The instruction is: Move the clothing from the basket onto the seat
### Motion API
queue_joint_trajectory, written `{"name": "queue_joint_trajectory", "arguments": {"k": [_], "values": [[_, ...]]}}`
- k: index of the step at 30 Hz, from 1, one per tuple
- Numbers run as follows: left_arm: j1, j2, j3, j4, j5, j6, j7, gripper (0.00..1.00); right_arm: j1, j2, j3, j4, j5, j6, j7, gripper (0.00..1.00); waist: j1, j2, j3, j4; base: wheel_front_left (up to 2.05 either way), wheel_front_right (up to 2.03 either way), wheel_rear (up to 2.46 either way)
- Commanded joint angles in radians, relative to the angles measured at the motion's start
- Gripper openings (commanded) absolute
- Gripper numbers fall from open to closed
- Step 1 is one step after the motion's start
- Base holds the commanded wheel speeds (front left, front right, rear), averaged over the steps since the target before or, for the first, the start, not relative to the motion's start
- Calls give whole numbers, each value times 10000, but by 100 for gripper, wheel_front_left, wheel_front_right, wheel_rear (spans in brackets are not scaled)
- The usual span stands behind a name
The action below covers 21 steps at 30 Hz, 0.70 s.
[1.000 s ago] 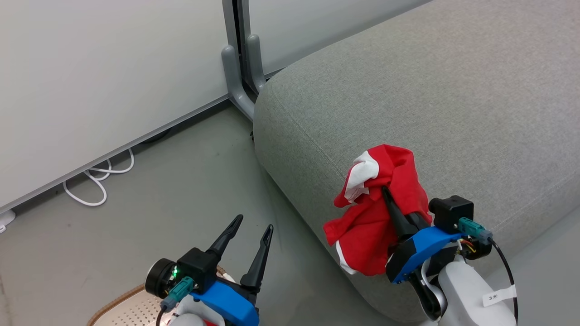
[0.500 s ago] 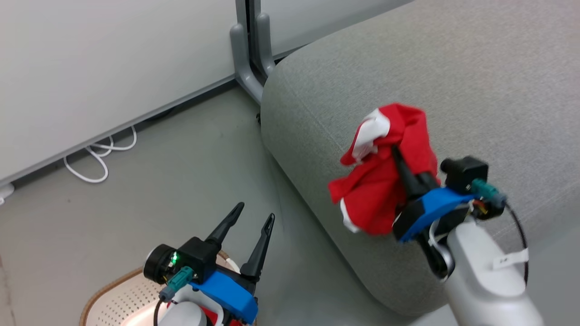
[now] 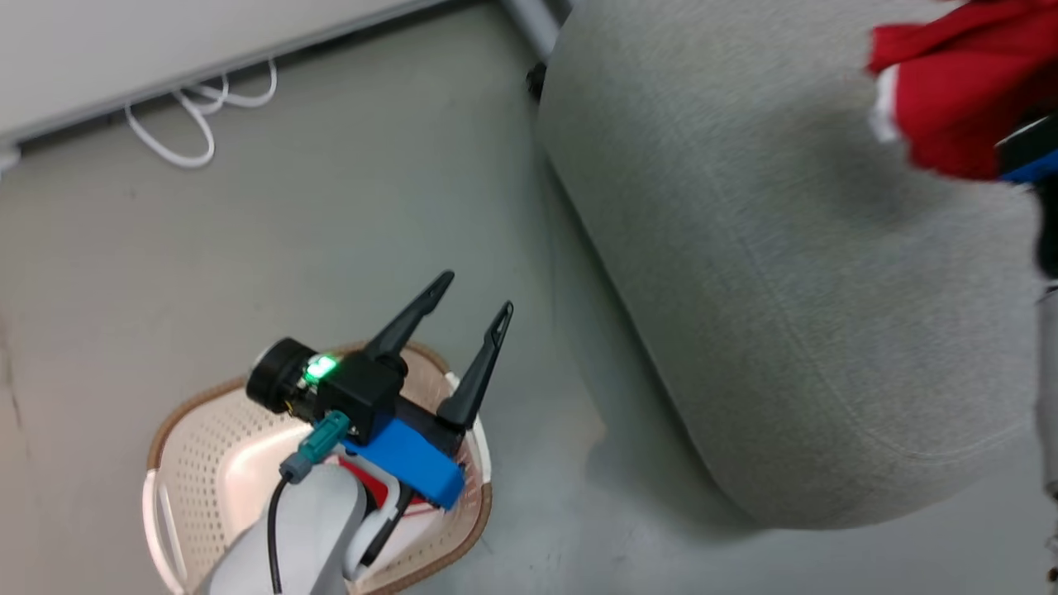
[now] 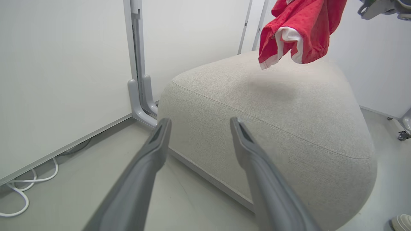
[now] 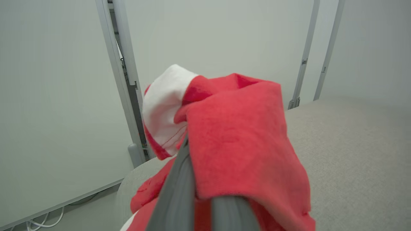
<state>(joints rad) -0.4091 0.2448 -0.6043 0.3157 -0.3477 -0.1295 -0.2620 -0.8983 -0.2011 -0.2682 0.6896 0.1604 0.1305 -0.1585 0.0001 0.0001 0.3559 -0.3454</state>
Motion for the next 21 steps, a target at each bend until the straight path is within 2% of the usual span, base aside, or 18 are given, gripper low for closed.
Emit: {"name": "queue_joint_trajectory", "arguments": {"k": [1,7,11,21], "values": [[-266,112,20,-110,68,-14,-45,100,-303,-157,-272,-38,-155,5,-48,0,-1,-1,1105,774,0,0,0],[-908,300,-7,-712,274,-14,-38,100,-938,-1003,-1706,-172,-520,5,-229,0,-1,-1,2470,1437,0,0,0],[-1265,426,20,-1042,415,-14,-37,100,-1059,-1231,-2224,-15,-693,3,-418,0,-1,-1,3149,1732,0,0,0],[-1678,637,60,-1409,500,-14,-37,100,-883,-1124,-2701,974,-850,3,-940,0,-1,-1,3764,1908,0,0,0]]}}
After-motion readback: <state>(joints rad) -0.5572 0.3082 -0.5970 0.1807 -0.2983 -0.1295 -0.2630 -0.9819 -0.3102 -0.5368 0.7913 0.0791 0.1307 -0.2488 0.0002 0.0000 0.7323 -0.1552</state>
